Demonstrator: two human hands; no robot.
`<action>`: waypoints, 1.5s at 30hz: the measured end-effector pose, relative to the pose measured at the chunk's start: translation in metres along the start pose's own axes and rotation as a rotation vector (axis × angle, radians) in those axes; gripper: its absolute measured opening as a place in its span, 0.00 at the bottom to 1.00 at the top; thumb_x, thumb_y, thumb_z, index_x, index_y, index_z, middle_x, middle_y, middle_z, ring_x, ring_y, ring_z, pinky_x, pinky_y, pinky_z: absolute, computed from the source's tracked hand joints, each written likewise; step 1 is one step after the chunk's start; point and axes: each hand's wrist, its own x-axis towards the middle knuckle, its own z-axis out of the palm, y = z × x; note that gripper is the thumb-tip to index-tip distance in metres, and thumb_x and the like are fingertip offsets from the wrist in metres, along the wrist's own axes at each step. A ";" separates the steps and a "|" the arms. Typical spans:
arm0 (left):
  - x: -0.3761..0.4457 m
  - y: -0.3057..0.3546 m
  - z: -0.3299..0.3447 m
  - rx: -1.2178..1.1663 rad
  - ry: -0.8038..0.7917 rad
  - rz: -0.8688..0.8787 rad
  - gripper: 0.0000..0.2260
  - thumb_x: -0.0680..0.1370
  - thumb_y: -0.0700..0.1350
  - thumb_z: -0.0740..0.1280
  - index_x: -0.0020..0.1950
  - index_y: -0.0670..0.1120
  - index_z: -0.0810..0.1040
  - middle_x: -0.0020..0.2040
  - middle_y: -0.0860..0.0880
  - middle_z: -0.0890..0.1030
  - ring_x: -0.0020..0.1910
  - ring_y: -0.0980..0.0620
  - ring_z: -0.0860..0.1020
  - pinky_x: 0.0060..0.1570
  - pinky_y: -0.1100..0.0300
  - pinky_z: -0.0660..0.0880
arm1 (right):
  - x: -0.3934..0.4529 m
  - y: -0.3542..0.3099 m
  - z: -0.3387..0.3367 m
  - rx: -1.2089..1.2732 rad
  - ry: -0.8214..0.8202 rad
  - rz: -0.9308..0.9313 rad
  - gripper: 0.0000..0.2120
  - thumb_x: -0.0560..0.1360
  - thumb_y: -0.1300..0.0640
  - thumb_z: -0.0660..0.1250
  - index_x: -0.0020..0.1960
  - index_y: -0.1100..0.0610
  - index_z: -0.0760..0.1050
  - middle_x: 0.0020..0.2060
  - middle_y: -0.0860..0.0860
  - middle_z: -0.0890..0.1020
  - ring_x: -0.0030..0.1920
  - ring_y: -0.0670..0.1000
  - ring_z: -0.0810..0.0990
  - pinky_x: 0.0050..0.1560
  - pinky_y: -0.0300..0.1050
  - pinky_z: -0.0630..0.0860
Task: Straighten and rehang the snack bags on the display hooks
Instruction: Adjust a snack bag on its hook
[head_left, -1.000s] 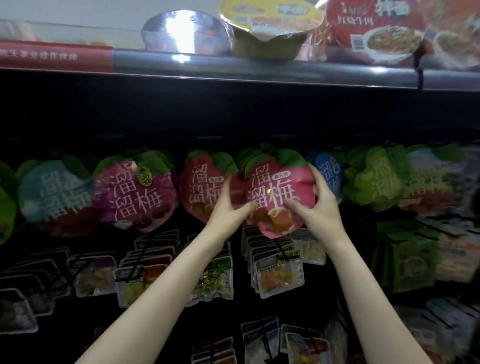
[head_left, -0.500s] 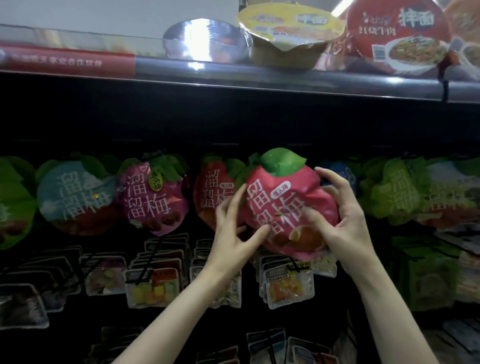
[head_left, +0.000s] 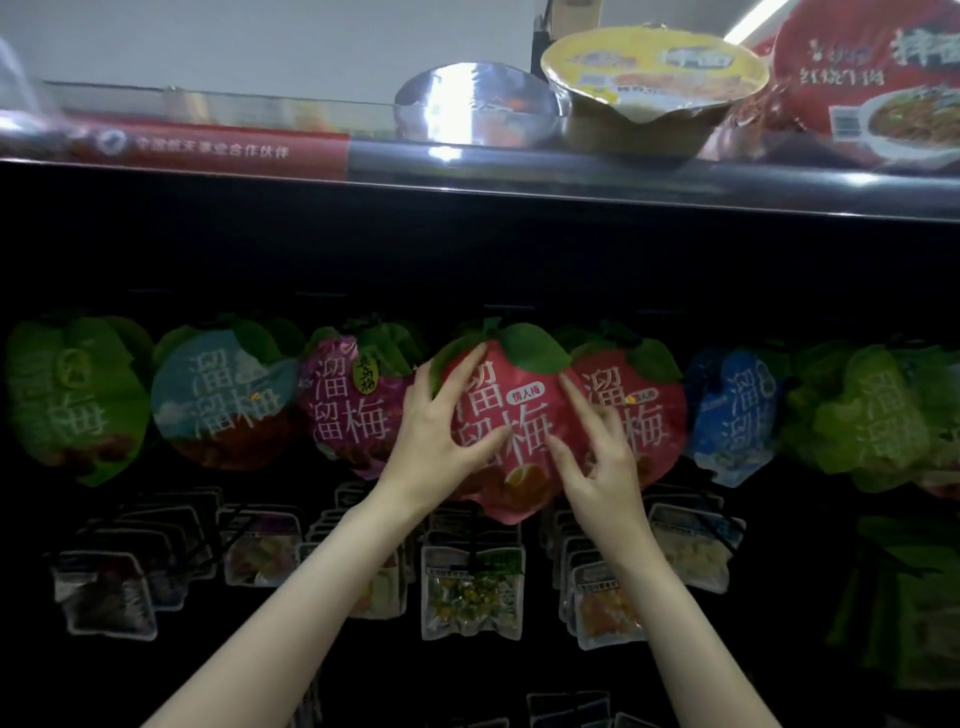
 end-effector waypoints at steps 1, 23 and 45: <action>0.004 0.000 0.001 0.029 -0.013 0.000 0.32 0.69 0.61 0.67 0.65 0.73 0.51 0.73 0.50 0.54 0.74 0.47 0.54 0.70 0.42 0.61 | 0.001 0.001 0.001 0.004 0.011 0.015 0.26 0.78 0.57 0.63 0.72 0.43 0.60 0.54 0.40 0.66 0.55 0.31 0.69 0.54 0.25 0.70; 0.022 -0.008 0.026 0.551 0.100 0.267 0.27 0.79 0.57 0.46 0.76 0.46 0.54 0.74 0.55 0.47 0.74 0.59 0.43 0.71 0.57 0.33 | -0.005 0.014 0.014 -0.221 0.273 -0.219 0.25 0.75 0.67 0.63 0.71 0.61 0.62 0.46 0.49 0.66 0.49 0.33 0.68 0.52 0.23 0.67; 0.030 -0.026 0.039 0.610 0.027 0.212 0.29 0.77 0.58 0.39 0.76 0.51 0.52 0.77 0.49 0.50 0.73 0.56 0.39 0.70 0.55 0.33 | 0.000 0.012 0.022 -0.271 0.239 -0.065 0.23 0.76 0.68 0.63 0.70 0.63 0.65 0.47 0.51 0.66 0.49 0.33 0.67 0.55 0.21 0.63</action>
